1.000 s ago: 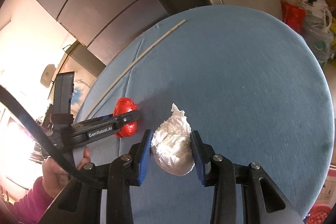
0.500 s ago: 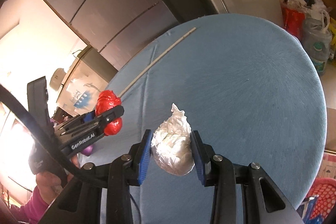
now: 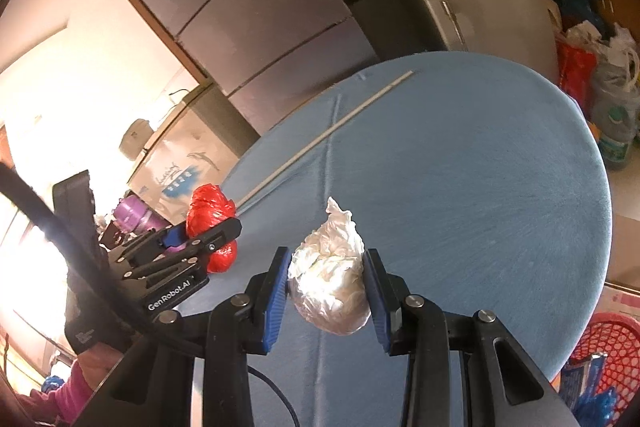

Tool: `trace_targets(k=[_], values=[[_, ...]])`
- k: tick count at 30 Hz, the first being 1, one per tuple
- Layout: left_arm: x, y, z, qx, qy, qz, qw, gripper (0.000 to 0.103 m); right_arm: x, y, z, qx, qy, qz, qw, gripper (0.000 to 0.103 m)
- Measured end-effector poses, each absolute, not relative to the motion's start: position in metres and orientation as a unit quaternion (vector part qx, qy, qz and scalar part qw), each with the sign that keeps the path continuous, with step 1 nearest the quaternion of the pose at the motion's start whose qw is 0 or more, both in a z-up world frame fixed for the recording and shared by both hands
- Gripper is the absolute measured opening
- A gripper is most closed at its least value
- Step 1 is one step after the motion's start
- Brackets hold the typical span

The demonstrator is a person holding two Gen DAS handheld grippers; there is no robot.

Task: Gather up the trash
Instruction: 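Lift the red bag with the left gripper while the right gripper holds the tissue above the table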

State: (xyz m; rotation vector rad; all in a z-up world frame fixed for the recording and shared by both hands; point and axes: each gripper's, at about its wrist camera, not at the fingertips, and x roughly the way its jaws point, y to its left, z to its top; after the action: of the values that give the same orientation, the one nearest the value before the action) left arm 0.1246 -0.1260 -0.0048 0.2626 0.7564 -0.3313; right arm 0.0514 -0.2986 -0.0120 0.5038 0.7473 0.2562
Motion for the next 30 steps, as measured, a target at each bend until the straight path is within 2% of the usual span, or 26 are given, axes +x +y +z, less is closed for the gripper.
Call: trace_targets(k=[15,30], values=[[0.076,-0.095,0.012,0.121,0.340,-0.137,0.923,0.046,0.011,-0.251,0.004,0.229,0.358,0.175,0.888,0.039],[0.056,-0.088,0.013,0.124,0.335,-0.134,0.924,0.046,-0.012,-0.250,0.013,0.233,0.346,0.180,0.891,0.039]])
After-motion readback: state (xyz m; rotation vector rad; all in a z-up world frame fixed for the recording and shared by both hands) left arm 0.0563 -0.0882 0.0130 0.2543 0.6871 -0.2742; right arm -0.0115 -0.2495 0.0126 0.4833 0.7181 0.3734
